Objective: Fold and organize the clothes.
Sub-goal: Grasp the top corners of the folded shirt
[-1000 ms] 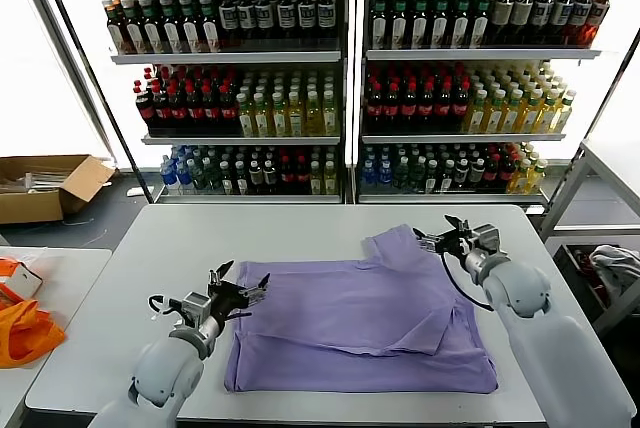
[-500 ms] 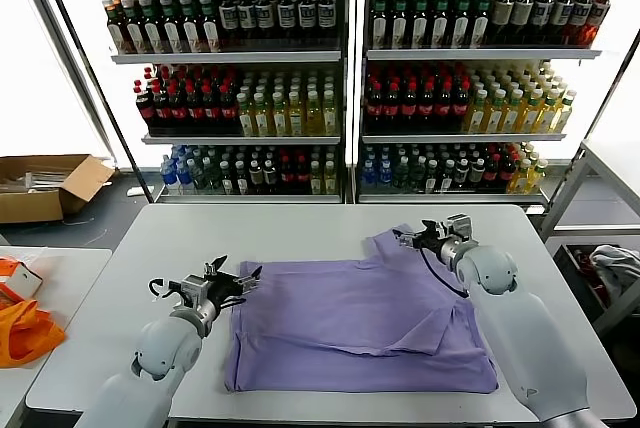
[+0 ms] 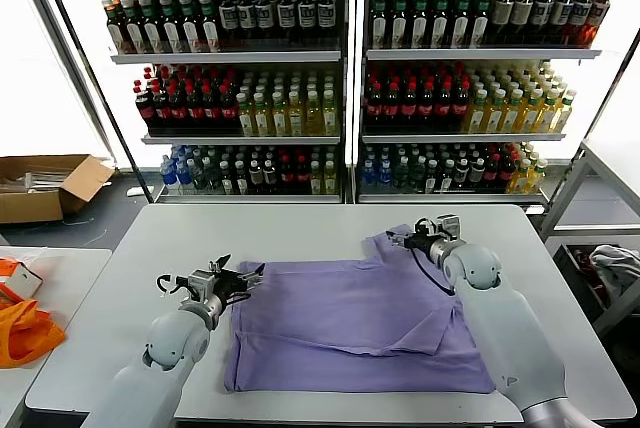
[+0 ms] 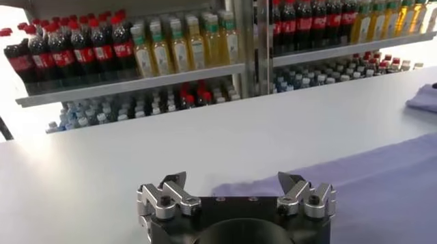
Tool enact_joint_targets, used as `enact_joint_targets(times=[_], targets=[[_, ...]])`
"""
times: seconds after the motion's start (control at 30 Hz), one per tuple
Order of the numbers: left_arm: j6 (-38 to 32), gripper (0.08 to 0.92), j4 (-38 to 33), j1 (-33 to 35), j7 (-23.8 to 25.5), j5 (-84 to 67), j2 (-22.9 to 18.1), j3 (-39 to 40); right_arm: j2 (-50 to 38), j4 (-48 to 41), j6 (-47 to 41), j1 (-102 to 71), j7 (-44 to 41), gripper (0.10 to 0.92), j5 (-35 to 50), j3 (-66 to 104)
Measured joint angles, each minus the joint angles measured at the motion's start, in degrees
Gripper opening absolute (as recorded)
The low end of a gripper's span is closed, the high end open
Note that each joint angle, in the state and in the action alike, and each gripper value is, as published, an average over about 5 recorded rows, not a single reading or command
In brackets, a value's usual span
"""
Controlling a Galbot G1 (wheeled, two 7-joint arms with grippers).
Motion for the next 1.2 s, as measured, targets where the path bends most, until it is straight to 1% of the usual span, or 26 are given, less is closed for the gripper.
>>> enact_joint_targets(times=[0.4, 0.5, 0.6, 0.73, 1.2], targets=[[-0.2, 0.814, 1.9, -0.9, -0.1, -0.1, -0.8, 0.1, 0.4, -1.7, -0.1, 0.4, 1.0, 0.823, 0.0, 0.1], [-0.2, 0.760, 2.2, -0.9, -0.2, -0.1, -0.9, 0.3, 0.7, -2.1, 0.0, 0.4, 1.1, 0.823, 0.0, 0.0], [-0.2, 0.673, 2.5, -0.8, -0.2, 0.0, -1.1, 0.4, 1.0, -2.4, 0.0, 0.2, 1.1, 0.803, -0.1, 0.1], [-0.1, 0.561, 2.6, -0.5, -0.1, 0.0, -1.1, 0.6, 1.0, -2.3, 0.1, -0.3, 1.1, 0.711, -0.3, 0.3], [0.1, 0.154, 1.7, 0.5, 0.5, 0.0, -1.1, 0.8, 0.2, 0.0, 0.1, -2.7, 1.3, 0.321, -0.5, 0.9]])
